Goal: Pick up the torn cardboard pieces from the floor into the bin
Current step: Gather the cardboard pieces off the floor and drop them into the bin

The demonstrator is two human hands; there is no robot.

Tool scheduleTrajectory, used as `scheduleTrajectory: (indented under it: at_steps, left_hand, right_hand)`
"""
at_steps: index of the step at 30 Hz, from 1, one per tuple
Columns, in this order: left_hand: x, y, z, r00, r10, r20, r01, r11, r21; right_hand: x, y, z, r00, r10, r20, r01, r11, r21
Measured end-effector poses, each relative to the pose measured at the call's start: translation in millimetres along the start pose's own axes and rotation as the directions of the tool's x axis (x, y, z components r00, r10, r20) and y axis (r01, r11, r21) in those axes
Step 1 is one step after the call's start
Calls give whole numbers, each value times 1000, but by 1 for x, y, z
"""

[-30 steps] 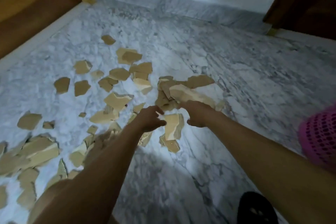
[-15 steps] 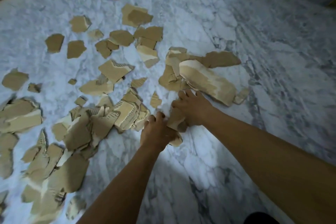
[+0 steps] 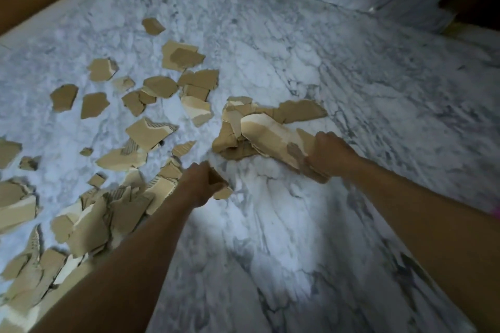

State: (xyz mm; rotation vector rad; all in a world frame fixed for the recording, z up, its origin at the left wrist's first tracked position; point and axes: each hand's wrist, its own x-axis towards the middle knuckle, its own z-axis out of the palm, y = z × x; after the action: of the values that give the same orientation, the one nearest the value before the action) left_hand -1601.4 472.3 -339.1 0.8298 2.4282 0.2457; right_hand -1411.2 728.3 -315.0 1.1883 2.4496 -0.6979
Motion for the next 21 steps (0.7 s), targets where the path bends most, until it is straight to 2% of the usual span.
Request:
scheduleTrajectory:
  at_steps: [3,5,8,10,11,13,16,18,21]
  left_hand:
    - [25,-3,3,1000,11,10,-12,980,199]
    - [29,-1,12,999,13,31,-20,971,239]
    - [28,9,23,1000,-8,0,8,984,180]
    - [24,12,23,1000,-27,-11,28,995,101]
    - [22,14,24,999,-38,-7,39,996,85]
    - [17,17,24,999,-43,4,43,996,84]
    - [10,19,21,997,-36,64,36,999,4]
    - [10,19,16,994,-43,102,54,992,-114]
    - [18,23,1,990,-29,137,59,974,-217]
  right_hand:
    - [-2,28,13,994,111,7,-110,993,-51]
    - [-10,37,34,997,74,20,-73,996,-54]
    - [-21,40,52,988,-8,-156,4,1000,-25]
    - [-27,35,56,977,14,-211,-20,1000,-24]
    - [-26,35,57,983,53,-177,-51,999,13]
    - [-25,34,53,994,110,8,-110,994,20]
    - [-22,30,38,937,90,336,-65,994,-83]
    - [-22,17,21,902,44,430,-2,995,-98]
    - [-21,-10,-17,894,-50,446,57,998,-1]
